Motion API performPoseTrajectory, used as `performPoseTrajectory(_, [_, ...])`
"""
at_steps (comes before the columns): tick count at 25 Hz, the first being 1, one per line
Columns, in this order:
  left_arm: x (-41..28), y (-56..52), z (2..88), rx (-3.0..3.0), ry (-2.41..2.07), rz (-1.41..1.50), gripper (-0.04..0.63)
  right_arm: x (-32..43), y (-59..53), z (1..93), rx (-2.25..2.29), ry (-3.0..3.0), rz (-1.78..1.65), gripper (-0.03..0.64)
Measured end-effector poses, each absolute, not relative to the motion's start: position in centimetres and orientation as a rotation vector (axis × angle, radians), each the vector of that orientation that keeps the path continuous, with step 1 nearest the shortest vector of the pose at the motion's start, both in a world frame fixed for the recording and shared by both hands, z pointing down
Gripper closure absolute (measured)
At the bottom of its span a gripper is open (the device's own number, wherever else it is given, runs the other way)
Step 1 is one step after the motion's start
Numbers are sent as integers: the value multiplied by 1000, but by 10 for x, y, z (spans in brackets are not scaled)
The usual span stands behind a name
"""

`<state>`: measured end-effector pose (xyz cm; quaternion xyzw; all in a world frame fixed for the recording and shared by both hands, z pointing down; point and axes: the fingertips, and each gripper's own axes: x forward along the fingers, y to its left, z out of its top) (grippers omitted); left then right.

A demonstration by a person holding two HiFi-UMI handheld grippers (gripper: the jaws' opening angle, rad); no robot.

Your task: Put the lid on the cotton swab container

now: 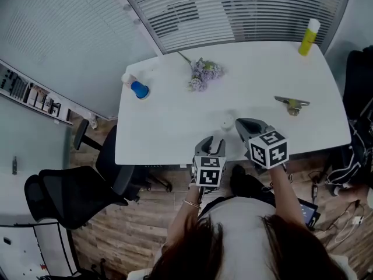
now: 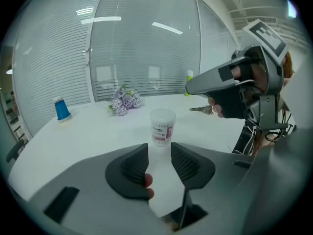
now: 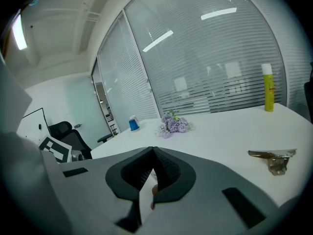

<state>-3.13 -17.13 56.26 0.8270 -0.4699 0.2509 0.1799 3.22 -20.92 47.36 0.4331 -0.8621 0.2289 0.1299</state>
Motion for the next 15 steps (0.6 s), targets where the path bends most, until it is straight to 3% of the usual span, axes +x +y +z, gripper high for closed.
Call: performPoseTrajectory(15, [-63, -152, 504, 2379, -1462, 568, 546, 42, -168, 442, 1419, -2494, 439, 589])
